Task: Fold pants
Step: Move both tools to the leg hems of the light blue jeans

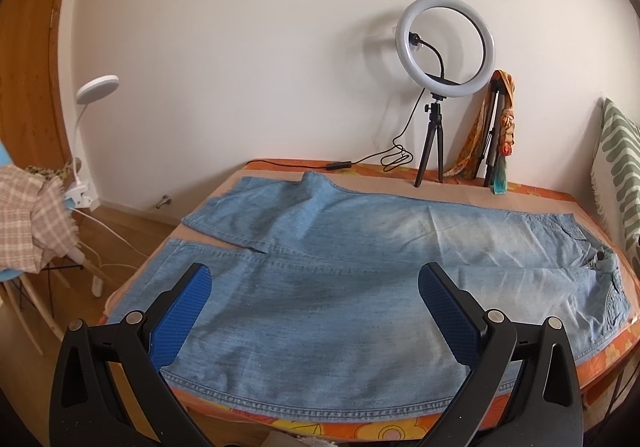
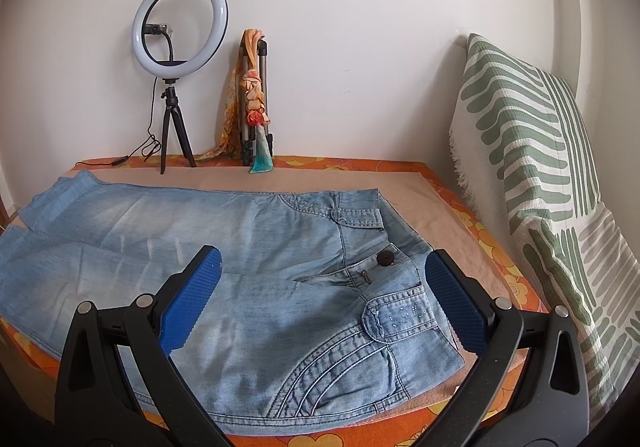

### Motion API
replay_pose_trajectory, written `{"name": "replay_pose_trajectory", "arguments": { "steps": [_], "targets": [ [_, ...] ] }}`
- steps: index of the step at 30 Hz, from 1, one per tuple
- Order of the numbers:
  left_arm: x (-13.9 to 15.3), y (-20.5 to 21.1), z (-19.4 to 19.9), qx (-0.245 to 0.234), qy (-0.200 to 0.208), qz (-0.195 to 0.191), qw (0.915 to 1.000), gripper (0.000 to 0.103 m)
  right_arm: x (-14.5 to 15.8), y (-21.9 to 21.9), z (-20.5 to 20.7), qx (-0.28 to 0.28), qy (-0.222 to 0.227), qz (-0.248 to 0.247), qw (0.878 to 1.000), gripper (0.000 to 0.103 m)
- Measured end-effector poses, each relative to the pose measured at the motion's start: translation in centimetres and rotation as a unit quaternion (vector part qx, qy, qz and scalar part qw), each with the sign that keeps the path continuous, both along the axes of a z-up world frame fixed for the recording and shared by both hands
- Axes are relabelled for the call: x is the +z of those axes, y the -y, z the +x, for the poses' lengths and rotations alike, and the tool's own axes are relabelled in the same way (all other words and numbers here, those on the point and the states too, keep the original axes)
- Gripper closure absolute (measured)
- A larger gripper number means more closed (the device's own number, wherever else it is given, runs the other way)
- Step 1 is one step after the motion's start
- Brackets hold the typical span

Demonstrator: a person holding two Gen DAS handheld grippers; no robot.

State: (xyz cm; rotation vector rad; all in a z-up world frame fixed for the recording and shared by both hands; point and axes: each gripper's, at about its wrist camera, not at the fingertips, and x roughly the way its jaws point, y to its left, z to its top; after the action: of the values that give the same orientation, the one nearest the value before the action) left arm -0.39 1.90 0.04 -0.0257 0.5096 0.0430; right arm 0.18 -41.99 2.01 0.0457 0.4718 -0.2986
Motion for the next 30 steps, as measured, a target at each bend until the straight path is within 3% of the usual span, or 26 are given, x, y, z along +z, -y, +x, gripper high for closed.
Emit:
{"name": "replay_pose_trajectory", "arguments": {
  "steps": [11,18,22,30],
  "targets": [
    [-0.1,-1.9,2.2,-0.020,-0.012,-0.032,0.9992,0.000,0.3,-0.2,0.6,0.008,0.000,-0.002,1.000,0.000],
    [1.5,-4.1,4.6,-0.029,-0.010,-0.026,0.9992,0.000,0.5,-0.7,1.9,0.027,-0.007,0.017,0.999,0.000],
    [2.9,-5.7,6.5,-0.022,-0.014,-0.007,0.9996,0.001,1.0,-1.0,3.1,0.050,-0.007,0.026,0.998,0.000],
    [4.8,-9.8,11.8,-0.008,-0.031,-0.002,0.9995,0.005,1.2,-3.8,7.6,0.139,-0.040,-0.019,0.989,0.000]
  ]
}}
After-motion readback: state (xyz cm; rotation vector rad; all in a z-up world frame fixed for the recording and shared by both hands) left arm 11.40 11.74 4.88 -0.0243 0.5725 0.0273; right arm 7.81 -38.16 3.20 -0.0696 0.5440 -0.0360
